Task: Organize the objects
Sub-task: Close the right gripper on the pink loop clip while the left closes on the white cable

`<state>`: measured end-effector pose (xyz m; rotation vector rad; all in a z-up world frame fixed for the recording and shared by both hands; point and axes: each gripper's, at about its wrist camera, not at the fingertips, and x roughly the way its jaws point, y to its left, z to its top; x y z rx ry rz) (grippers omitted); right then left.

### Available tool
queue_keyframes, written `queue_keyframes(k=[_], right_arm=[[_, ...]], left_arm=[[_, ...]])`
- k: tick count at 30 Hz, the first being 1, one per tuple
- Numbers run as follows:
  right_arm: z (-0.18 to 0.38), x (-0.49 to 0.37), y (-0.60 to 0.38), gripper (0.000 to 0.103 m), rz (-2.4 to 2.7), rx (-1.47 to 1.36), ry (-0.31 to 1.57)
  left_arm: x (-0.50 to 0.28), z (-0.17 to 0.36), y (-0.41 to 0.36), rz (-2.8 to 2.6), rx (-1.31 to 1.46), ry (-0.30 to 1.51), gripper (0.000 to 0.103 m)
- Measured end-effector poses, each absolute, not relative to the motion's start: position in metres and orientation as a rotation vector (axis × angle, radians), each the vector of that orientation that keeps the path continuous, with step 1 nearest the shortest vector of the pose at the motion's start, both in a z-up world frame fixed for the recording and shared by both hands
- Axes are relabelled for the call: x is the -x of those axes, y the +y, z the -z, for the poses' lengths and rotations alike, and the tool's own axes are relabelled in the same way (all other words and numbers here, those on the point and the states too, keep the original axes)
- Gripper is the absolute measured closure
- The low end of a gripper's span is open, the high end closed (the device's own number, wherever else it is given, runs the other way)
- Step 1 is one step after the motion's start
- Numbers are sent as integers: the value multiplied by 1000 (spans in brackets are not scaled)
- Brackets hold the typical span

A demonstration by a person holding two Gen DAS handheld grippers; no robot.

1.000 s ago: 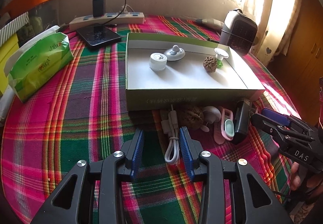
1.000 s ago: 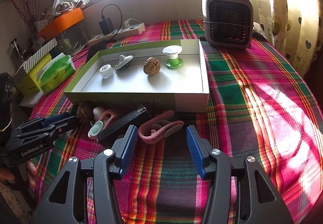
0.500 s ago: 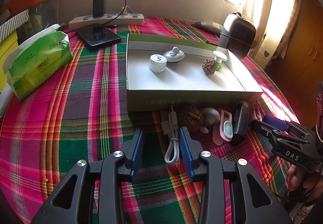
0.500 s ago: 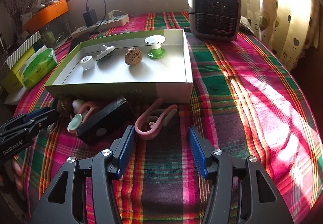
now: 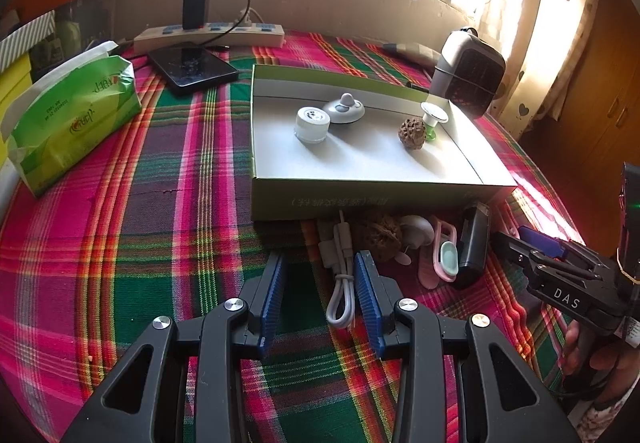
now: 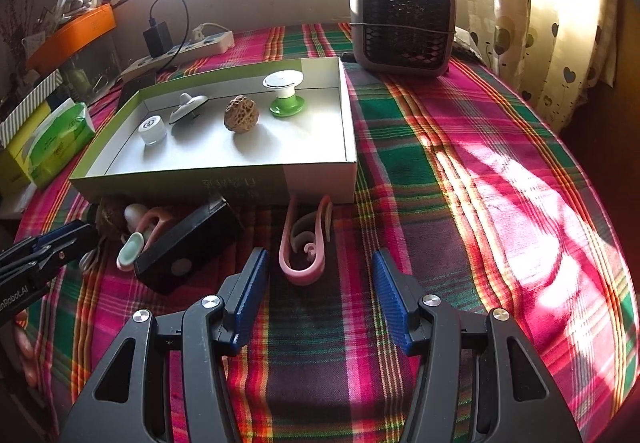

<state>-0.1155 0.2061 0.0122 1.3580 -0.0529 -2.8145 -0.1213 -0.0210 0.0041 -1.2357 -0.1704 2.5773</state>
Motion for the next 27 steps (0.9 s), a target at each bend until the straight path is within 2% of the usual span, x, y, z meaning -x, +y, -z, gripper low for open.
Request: queue_keyframes(k=[13, 19, 27], right_arm=[[-12, 121, 209, 49, 2803, -1353, -9], [-12, 120, 212, 59, 2801, -1348, 0], [-13, 118, 219, 73, 2795, -1336, -33]], left_arm=[[126, -4, -2, -2655, 1254, 15, 69], [125, -3, 4, -2677, 1271, 72, 70], [126, -5, -2, -2709, 1291, 55, 85]])
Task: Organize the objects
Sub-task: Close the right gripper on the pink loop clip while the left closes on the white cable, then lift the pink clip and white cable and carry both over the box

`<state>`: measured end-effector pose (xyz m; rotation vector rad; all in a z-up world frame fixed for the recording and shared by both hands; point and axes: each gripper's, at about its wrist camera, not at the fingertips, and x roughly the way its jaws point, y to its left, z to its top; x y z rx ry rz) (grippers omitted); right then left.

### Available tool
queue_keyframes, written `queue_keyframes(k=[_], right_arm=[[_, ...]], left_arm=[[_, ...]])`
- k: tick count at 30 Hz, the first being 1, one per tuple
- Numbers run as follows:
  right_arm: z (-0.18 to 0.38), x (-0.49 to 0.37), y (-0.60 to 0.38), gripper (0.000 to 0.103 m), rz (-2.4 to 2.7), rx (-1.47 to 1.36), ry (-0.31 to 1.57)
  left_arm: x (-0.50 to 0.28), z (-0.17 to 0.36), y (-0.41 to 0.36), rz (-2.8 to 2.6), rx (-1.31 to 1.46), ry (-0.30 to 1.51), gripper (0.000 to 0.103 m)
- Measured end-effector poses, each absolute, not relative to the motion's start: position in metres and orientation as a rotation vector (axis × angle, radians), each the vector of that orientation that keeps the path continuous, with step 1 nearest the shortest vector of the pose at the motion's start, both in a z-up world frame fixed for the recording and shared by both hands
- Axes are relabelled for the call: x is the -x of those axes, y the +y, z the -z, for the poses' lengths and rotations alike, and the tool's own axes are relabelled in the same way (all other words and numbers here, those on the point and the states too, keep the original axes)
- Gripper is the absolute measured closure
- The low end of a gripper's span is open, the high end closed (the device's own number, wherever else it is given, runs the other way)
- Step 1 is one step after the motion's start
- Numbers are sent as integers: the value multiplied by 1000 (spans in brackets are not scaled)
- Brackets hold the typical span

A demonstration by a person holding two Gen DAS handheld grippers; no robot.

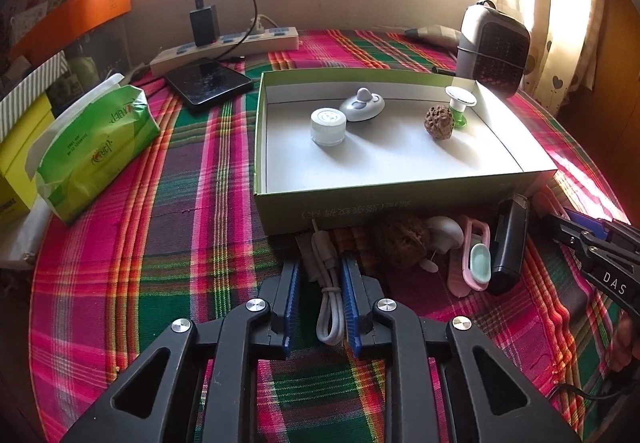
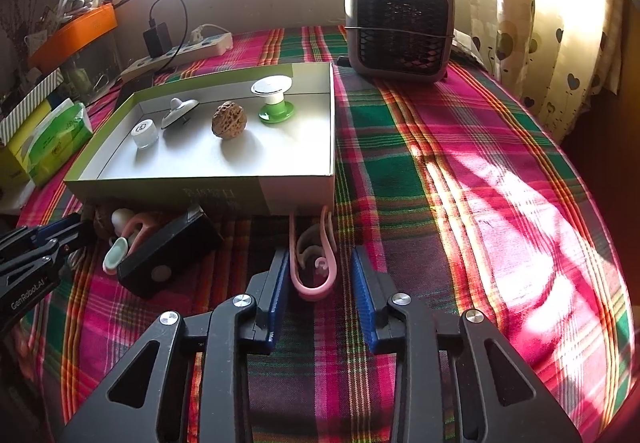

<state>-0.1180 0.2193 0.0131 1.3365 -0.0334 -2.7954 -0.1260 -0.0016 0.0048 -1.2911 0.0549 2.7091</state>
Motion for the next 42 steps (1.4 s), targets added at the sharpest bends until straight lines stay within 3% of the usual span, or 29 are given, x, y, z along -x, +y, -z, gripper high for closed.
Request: queue_keyframes(k=[7, 42], right_arm=[[-13, 116, 217, 80, 2781, -1327, -26], [-35, 103, 204, 80, 2717, -1183, -33]], left_arm=[[125, -5, -4, -2710, 1294, 24, 86], [117, -31, -5, -2667, 1227, -65, 86]])
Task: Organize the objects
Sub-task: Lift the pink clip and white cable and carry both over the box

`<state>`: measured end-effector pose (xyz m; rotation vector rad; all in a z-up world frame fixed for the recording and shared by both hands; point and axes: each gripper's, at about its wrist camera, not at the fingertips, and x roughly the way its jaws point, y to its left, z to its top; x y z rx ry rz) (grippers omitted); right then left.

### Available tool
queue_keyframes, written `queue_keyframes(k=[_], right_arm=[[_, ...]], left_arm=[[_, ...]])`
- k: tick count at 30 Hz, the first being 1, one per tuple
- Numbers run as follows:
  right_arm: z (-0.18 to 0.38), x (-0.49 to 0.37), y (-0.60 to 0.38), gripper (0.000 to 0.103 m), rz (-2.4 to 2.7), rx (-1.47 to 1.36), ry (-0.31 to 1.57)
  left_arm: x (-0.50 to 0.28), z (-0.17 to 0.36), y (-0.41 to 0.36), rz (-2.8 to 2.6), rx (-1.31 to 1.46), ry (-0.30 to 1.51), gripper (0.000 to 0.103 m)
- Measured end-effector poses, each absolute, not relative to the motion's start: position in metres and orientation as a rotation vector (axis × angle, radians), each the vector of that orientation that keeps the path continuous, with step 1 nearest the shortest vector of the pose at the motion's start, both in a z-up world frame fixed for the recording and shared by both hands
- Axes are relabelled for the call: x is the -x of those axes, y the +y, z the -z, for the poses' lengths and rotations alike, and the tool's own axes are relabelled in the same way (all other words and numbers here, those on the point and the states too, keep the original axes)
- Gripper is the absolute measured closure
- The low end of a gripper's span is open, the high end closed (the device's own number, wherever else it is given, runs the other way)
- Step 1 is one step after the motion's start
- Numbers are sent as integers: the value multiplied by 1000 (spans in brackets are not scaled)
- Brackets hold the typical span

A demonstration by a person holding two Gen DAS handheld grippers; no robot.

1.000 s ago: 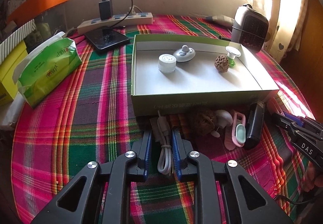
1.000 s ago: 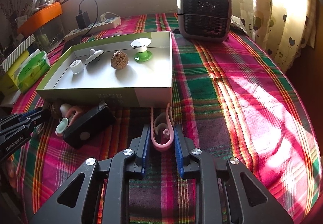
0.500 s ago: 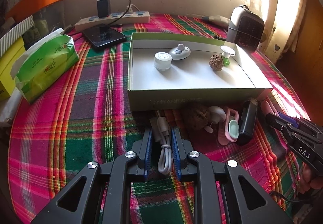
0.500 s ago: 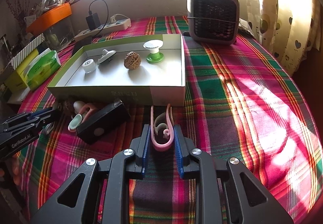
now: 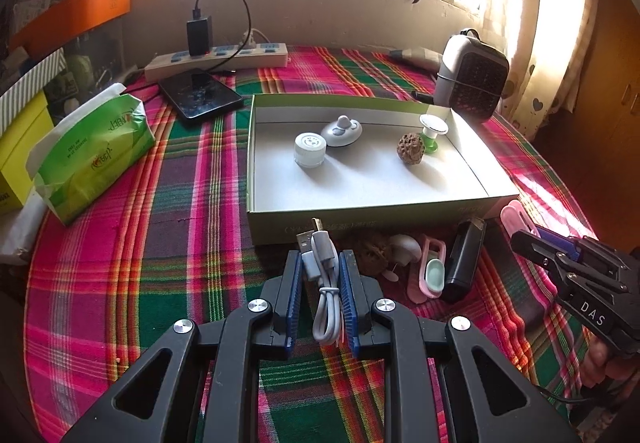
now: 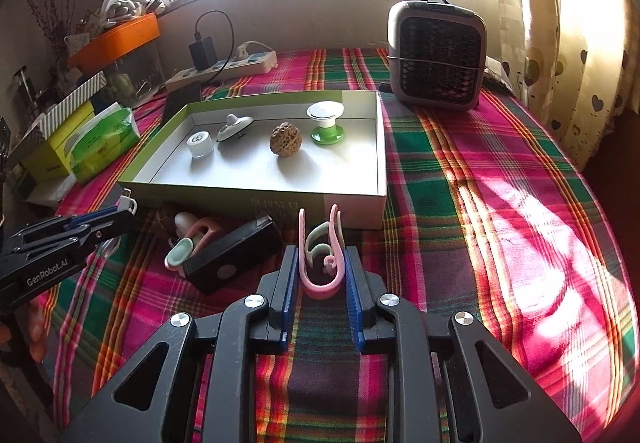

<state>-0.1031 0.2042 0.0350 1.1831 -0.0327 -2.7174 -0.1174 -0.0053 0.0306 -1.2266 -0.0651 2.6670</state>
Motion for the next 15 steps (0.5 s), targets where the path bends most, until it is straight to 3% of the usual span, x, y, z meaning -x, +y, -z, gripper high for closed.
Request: queue_keyframes(k=[15], right_arm=[[-47, 121, 200, 80, 2686, -1150, -40]], left_arm=[[140, -43, 10, -2619, 1204, -78, 86]])
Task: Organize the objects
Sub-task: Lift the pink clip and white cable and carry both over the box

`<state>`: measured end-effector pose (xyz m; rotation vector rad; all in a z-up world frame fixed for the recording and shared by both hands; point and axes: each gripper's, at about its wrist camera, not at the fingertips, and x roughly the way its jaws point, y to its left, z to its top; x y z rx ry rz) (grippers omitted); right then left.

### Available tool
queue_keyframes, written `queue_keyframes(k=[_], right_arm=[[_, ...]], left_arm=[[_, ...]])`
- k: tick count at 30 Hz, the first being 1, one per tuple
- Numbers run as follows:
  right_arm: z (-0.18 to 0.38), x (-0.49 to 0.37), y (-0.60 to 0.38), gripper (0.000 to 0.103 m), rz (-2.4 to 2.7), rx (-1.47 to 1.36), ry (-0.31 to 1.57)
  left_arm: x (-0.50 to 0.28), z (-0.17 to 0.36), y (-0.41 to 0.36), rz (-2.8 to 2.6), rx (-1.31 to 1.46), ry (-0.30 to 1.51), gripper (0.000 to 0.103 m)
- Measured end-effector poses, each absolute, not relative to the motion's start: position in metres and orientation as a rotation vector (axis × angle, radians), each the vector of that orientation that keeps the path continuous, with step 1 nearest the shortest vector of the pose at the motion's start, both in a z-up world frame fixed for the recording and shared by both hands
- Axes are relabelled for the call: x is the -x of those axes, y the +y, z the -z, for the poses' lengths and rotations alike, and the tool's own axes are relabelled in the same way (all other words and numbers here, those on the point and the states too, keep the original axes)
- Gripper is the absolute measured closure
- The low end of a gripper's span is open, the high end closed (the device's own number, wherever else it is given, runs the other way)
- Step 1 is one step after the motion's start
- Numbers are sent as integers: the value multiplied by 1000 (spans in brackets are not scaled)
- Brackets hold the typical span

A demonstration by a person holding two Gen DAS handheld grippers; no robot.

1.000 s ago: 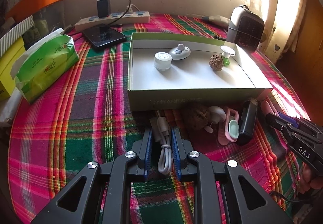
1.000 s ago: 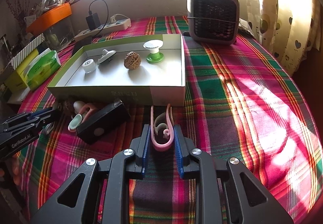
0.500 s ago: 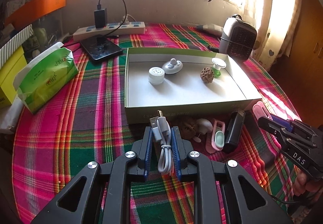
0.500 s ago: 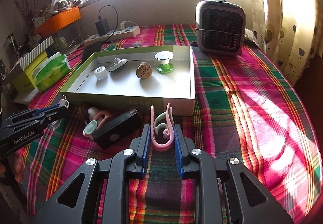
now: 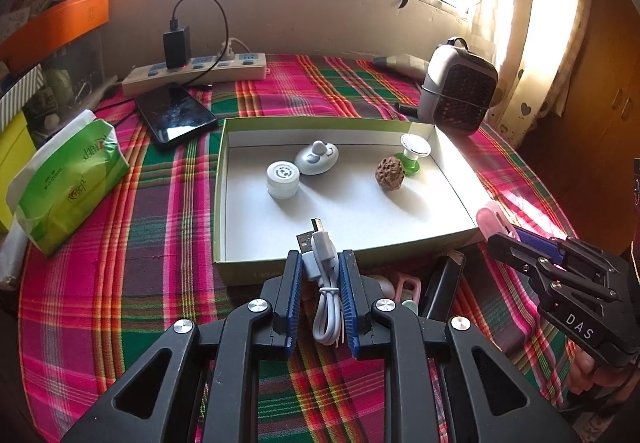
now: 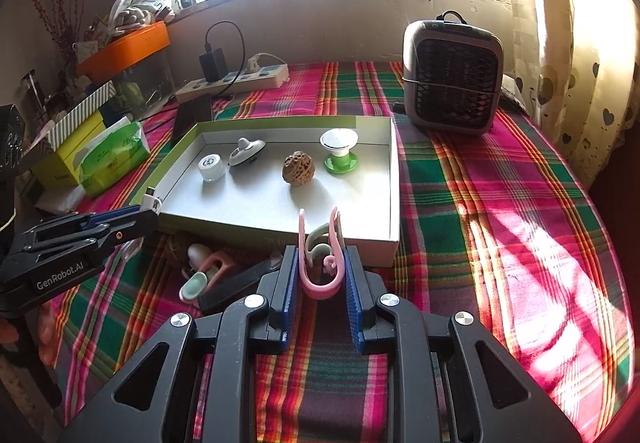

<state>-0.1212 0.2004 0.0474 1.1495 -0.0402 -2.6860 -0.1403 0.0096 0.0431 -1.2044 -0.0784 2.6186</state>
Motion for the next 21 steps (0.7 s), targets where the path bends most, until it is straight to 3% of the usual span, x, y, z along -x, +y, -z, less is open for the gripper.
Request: queue_keyframes(k=[21], right_arm=[[-50, 180, 200, 80, 2648, -1197, -7]], left_arm=[[201, -45, 30, -2564, 1221, -67, 86]])
